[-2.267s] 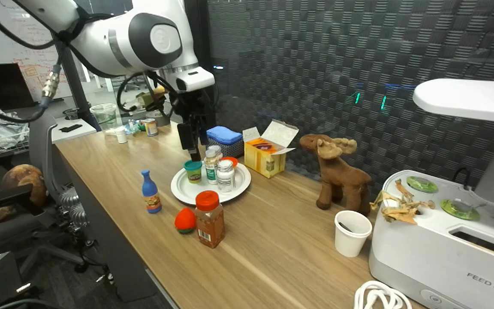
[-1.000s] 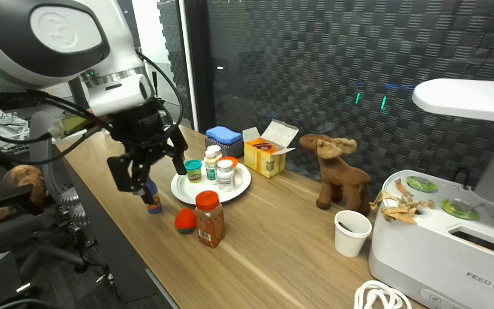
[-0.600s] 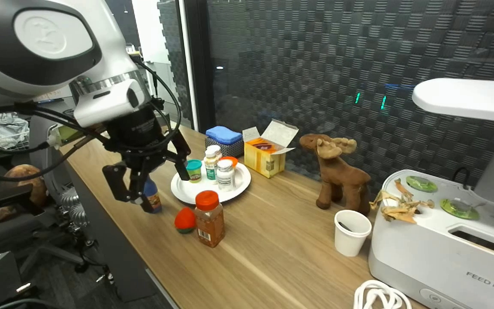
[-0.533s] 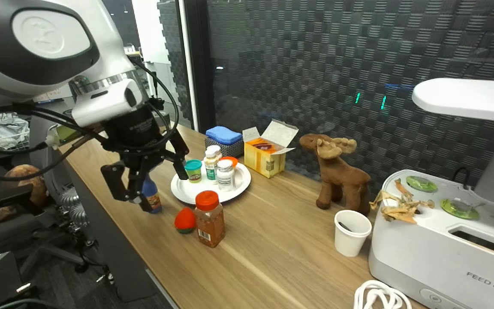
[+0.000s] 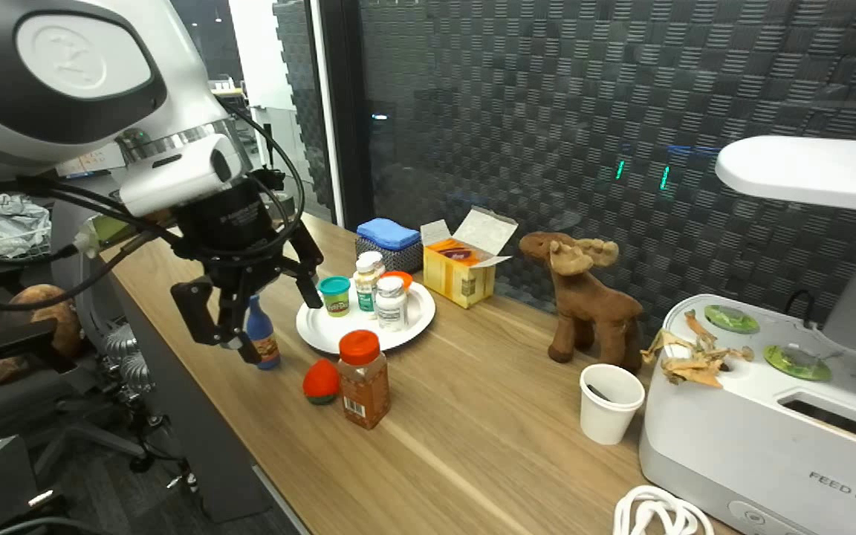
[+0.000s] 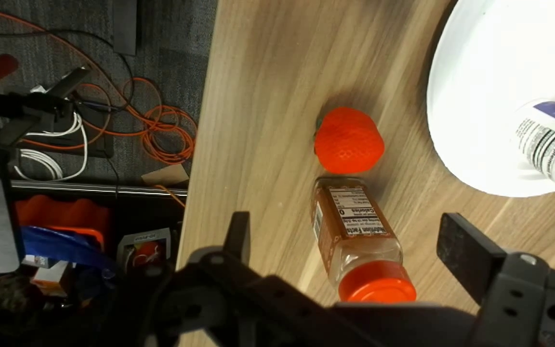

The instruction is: Pick up all the objects surrounding the white plate and arrange them on the plate

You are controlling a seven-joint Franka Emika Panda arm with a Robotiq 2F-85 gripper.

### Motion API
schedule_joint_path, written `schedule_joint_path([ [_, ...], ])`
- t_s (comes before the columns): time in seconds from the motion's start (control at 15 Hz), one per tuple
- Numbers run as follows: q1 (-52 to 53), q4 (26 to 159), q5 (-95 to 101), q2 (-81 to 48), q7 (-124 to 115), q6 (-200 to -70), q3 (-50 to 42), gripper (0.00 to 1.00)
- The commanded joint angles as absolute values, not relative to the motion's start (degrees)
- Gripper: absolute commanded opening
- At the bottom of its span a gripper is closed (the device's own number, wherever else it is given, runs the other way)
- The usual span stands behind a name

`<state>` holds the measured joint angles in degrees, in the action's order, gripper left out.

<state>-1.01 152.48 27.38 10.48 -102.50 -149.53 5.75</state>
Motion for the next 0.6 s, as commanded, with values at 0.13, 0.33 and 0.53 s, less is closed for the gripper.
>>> schedule_joint_path([
  [0.13, -2.8, 149.0, 26.7, 9.0, -99.8, -147.8, 5.6, 1.00],
  [0.33, -3.6, 146.2, 25.7, 7.6, -96.8, -148.1, 4.1, 1.00],
  [0.53, -3.7, 143.8, 22.2, 5.6, -92.8, -148.1, 2.6, 1.00],
])
